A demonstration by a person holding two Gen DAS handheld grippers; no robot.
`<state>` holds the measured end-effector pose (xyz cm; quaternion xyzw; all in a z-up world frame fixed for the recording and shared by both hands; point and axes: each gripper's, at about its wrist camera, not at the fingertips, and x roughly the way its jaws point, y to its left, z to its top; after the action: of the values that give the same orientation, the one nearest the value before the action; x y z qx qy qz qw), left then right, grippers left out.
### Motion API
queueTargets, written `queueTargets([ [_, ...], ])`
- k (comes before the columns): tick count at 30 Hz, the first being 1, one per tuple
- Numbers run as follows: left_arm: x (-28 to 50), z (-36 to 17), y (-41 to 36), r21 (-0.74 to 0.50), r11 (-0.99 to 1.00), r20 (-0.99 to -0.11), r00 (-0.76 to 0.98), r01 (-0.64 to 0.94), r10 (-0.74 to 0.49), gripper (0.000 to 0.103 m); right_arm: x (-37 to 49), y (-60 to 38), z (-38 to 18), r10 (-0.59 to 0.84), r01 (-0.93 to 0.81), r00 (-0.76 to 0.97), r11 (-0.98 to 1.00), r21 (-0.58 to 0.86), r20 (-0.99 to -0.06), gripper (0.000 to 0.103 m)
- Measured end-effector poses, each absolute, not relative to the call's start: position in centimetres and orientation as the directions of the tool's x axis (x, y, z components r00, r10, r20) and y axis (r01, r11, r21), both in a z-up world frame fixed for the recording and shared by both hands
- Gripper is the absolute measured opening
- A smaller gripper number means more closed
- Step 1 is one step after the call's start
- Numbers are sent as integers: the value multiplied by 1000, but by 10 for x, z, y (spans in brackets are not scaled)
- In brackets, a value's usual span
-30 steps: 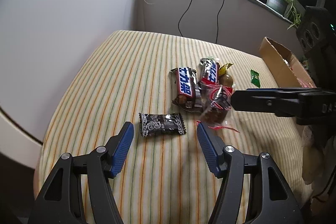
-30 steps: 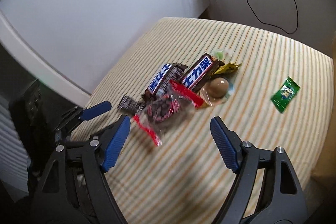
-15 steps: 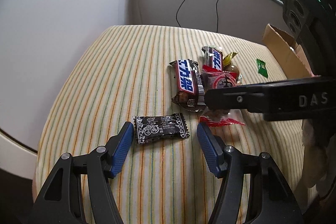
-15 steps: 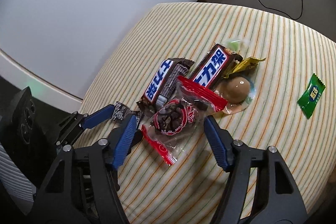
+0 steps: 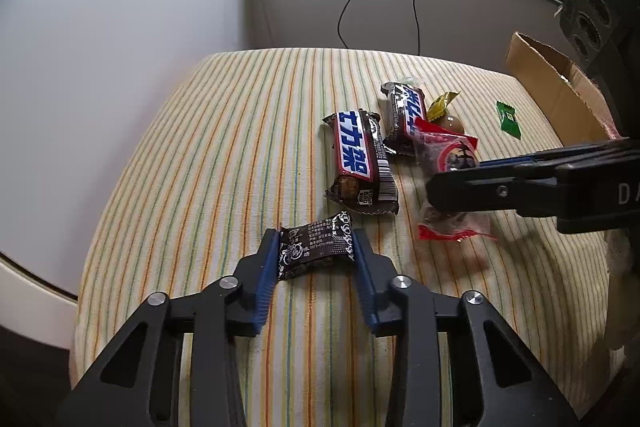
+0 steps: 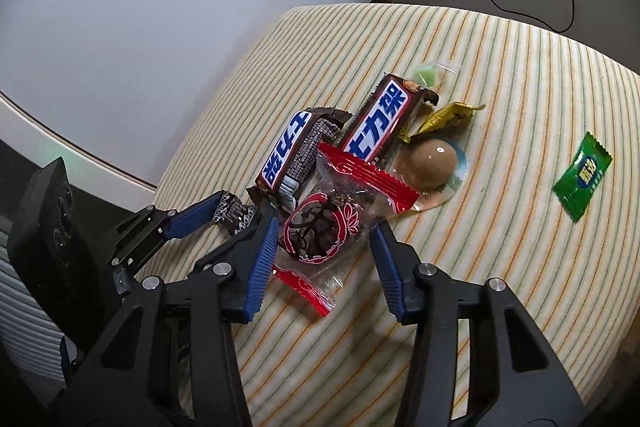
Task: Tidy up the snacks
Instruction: 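Grasp the black candy packet with the left tool while the right tool grasps the red candy bag, then carry the black packet and red bag into the box and open both tools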
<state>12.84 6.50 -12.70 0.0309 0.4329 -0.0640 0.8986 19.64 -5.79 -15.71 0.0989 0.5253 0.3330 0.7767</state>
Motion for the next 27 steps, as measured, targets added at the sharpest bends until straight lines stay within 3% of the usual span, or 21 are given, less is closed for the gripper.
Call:
queueTargets([
  [15,115,-117,80,-132,987,-749,643,92,-160,29,175,-82,-141,633,-446,261,749,490,-729,47],
  [27,121,-83,61,-158,977,-690,692,141,-211,29,159,-122,-112,643,-471,330,747,470,-691,47],
])
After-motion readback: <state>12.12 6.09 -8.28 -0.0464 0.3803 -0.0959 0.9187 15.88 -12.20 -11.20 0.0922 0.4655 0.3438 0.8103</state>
